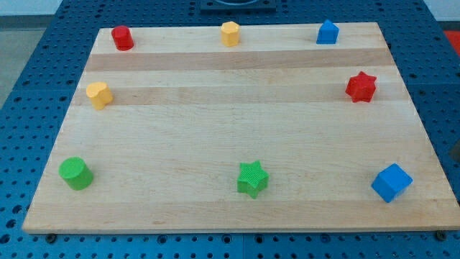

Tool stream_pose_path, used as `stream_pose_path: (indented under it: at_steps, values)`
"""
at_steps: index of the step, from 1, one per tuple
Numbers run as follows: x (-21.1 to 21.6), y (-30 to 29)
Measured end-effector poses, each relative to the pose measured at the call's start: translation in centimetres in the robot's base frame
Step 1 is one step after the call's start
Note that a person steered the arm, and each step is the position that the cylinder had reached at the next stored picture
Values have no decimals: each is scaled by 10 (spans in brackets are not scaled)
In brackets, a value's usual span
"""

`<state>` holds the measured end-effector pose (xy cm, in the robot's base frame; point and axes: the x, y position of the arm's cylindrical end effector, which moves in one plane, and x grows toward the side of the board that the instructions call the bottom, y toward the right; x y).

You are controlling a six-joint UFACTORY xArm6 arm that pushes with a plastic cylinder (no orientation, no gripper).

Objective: Push the blue cube towards the right of green star

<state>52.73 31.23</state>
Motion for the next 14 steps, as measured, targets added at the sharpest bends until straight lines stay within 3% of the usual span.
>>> stream_pose_path:
  at_steps: [2, 3, 5, 7, 9, 11, 13, 14]
  values:
    - [3, -101]
    - [3, -113]
    - [10, -53]
    - [40, -64]
    - [38, -64]
    - [54, -128]
    - [52, -112]
    - [57, -162]
